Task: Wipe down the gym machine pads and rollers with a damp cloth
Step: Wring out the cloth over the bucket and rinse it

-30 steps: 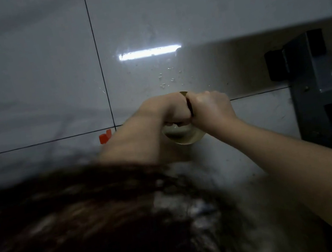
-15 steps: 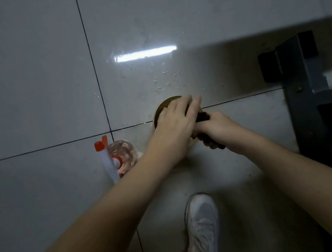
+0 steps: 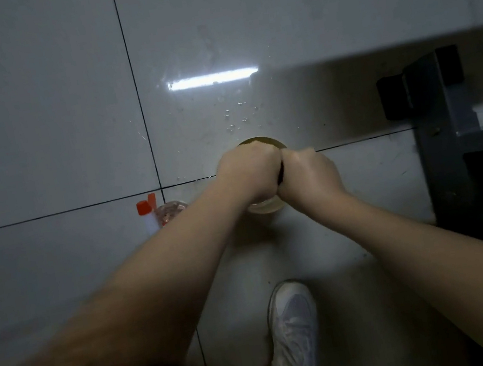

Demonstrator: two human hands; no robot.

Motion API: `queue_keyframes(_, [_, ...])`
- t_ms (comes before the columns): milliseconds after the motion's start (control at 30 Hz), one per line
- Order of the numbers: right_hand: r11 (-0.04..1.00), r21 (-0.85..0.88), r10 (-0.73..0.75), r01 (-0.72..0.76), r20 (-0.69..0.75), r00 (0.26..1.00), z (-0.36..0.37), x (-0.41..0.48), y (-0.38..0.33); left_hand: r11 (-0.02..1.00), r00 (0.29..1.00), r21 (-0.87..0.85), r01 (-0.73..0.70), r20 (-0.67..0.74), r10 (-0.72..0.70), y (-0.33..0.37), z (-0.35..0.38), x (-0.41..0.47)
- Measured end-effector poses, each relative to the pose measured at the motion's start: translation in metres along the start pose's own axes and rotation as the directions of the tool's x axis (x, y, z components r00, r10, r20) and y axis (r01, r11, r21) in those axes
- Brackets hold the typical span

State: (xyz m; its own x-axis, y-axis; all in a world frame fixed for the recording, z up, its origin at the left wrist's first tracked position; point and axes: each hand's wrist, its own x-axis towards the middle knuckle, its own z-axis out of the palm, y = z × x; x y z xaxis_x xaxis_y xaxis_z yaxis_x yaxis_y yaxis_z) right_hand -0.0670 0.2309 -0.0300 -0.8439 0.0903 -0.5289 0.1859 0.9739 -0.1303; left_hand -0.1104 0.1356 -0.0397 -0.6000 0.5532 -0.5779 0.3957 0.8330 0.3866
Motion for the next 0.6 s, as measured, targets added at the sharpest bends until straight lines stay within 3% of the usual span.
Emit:
queue_keyframes(167, [0.973,-0.144,-0.188,0.178,-0.057,0.980,0.010,0.022,0.000,0.976,0.983,-0.209,0.062,0.179,-0.024,-0.013,0.004,0.020])
queue_keyframes(333, [0.938,-0.239,-0.269,0.250,-0.048,0.962,0.011,0.024,0.000,0.877,0.928,-0.403,0.261,0.355,-0.113,-0.025,0.010,0.022])
queue_keyframes(500, [0.951,-0.163,-0.260,0.264,0.046,0.965,0.010,0.014,0.005,0.886,0.933,-0.397,0.238,0.346,-0.095,-0.017,0.015,0.017])
queue_keyframes(600, [0.983,0.055,-0.182,0.178,0.098,0.978,0.017,-0.002,0.006,0.910,0.897,-0.336,0.243,0.434,-0.079,-0.018,0.017,0.015])
